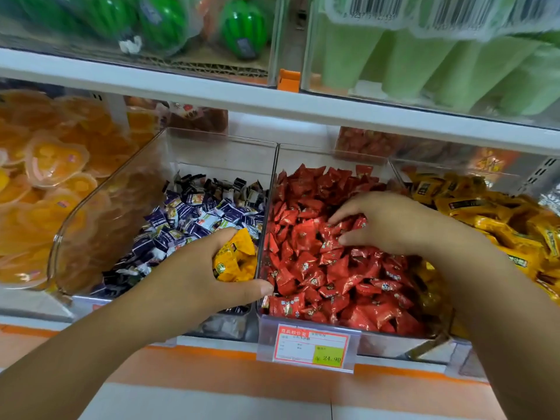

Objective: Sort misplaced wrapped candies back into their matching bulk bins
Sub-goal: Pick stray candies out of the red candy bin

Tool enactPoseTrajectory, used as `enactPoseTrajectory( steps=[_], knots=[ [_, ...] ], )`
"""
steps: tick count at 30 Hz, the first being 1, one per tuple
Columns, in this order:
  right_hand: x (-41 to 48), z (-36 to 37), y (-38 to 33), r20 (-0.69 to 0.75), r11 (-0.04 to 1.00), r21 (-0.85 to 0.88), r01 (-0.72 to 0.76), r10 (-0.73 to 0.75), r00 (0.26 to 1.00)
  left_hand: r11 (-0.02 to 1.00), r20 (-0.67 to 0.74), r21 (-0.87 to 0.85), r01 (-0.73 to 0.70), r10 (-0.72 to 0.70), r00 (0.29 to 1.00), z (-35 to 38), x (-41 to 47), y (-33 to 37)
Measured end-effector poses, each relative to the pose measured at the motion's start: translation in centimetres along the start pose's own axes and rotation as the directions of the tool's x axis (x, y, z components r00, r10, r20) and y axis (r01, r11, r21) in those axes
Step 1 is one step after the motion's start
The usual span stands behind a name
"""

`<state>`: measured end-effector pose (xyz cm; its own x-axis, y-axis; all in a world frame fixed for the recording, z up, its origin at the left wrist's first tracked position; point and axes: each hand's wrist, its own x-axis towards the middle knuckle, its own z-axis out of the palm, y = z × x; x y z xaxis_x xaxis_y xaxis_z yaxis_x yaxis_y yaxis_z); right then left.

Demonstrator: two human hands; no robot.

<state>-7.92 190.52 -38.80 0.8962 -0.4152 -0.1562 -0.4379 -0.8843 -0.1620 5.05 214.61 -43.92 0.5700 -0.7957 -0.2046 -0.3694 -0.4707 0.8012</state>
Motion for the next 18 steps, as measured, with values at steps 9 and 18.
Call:
enactPoseTrajectory(
  steps=[9,18],
  knots=[
    [-0.5,6.1,-7.2,0.057,0.948,0.035,0.317,-0.318,0.946,0.998,0.006,-0.051,-0.03,0.03,1.0,0.3,-0.4,0.9],
    [-0.6,3.7,-5.4,-0.142,0.854,0.487,0.182,-0.129,0.981,0.995,0.018,-0.092,-0.039,0.041,0.999,0.1,-0.8,1.3]
  ],
)
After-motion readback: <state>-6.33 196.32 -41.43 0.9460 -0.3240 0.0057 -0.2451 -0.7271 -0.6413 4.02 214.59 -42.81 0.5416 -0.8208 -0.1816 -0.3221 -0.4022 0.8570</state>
